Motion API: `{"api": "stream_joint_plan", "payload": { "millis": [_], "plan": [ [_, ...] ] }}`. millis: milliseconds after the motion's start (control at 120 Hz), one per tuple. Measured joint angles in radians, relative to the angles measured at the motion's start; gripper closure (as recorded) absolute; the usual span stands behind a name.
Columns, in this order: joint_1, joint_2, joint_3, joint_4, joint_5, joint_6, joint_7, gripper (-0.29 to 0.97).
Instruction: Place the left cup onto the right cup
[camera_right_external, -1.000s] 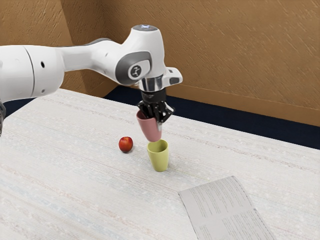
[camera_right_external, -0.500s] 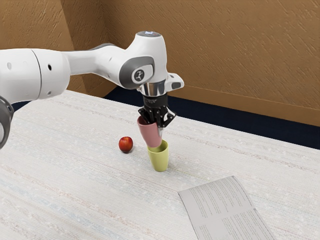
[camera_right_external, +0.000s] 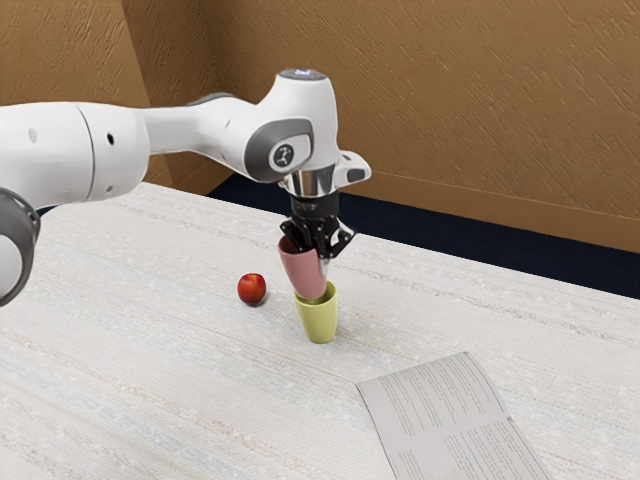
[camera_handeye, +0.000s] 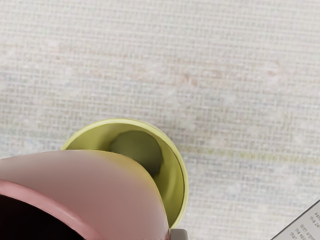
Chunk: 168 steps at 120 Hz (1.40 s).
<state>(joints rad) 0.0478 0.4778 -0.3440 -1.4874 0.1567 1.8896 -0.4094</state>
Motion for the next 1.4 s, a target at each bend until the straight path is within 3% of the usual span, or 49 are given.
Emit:
{"api": "stream_joint_plan", "payload": {
  "millis": [558,750,883,1167,1400],
  "plan": [
    [0.0,0.078,0.0,0.036,0.015,0.027,-0.012,0.78],
    [-0.003,0.081,0.0,0.036,0.008,0.039,-0.014,0.42],
    [-0.005,0.081,0.002,0.036,0.006,0.042,-0.015,0.25],
    [-0.011,0.069,0.002,0.037,0.006,0.046,-0.016,0.12],
    [-0.023,-0.106,0.004,0.03,0.001,0.01,-0.008,0.04]
  ]
}}
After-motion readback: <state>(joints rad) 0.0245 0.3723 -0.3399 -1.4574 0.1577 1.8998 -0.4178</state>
